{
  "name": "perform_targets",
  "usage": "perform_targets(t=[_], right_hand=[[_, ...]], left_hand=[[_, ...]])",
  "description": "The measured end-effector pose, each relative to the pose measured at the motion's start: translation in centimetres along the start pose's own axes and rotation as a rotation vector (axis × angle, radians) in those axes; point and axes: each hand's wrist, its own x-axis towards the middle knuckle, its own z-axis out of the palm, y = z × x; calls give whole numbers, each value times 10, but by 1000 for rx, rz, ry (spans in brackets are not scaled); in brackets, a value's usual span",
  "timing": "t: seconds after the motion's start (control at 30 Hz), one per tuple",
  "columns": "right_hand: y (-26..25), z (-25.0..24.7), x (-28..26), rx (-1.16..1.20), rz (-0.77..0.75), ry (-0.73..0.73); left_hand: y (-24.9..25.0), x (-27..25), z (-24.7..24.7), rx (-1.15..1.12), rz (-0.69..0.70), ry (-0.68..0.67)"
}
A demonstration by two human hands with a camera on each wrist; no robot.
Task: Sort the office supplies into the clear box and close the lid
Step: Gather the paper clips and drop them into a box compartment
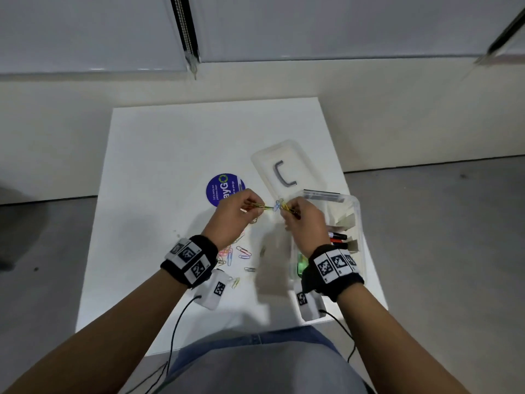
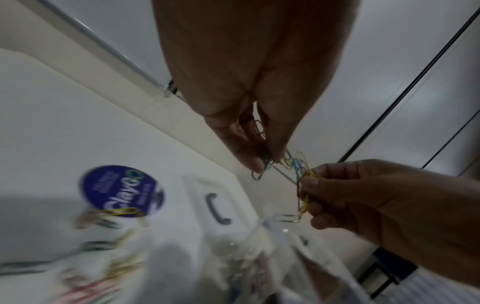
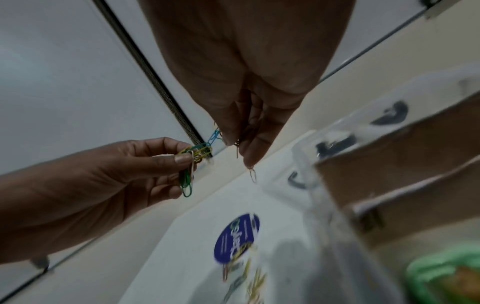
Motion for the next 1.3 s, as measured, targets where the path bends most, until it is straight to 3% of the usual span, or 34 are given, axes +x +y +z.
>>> perform_targets(t=[0.2,0.23,0.43,0.57,0.67,0.83,1.0,1.07,1.17,1.3], right_hand=[[27,-65,4,15,147,166],[45,-95,6,25,187,222],[67,-104,36,-138,311,139],[72,-107,44,-263,358,45],[74,-109,40,-270,325,8],[56,-92,34,-304,180,43],[13,-39,22,-205,0,-26],[2,-10,10,-215,-29,-138],[-4,41,-12,-329,39,-404],[16,83,-33,-523,255,-666]], left_hand=[[40,37,71,-55,46,-15],[60,46,105,-48,64,-40],[67,76,173,55,12,-16],[59,85,193,174,-14,-73],[56,82,188,183,-1,-91],[45,77,140,142,65,74],[-19,82,62,226,-44,210],[-53,84,39,362,-133,128],[-103,83,13,649,-265,-120],[-138,66,7,864,-222,-325]])
